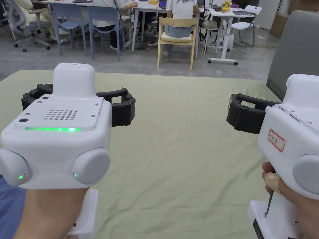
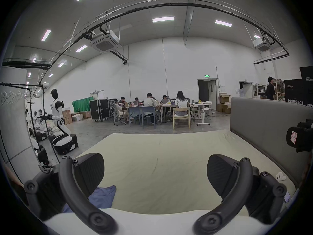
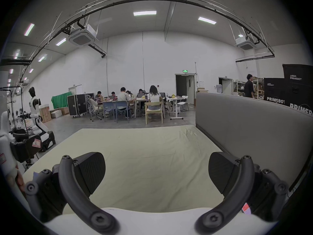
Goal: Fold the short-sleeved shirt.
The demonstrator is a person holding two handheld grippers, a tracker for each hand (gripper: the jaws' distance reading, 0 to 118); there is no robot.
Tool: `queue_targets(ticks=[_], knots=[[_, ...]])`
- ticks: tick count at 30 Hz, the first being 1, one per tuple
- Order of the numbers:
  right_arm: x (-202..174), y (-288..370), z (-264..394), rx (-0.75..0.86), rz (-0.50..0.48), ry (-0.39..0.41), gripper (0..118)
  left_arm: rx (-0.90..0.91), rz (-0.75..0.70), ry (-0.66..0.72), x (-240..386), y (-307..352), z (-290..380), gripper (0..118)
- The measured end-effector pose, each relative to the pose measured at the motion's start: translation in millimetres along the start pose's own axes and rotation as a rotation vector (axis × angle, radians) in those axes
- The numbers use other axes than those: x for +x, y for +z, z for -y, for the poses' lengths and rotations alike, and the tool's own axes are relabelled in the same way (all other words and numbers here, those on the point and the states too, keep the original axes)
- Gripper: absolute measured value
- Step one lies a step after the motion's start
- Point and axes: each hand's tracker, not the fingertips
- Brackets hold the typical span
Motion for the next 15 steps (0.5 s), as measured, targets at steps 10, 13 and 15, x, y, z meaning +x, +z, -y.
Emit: queue_targets(ticks=[10,13,15], knots=[[-7.1,2.7,0.7,0.038,0.008,0.056,118,0.026,-0.008,-0.016,1.6,0.7,0.7,118],[-11.3,3.9,2.5,0.057,0.019,0.084,118,0.029,0.01,0.005,-0.2,0.9,0.9,118],[-12.9,3.6,4.0,0.059,0.027,0.094,118,0.006,0.02,-0.006,0.9,0.3,1.0,118]])
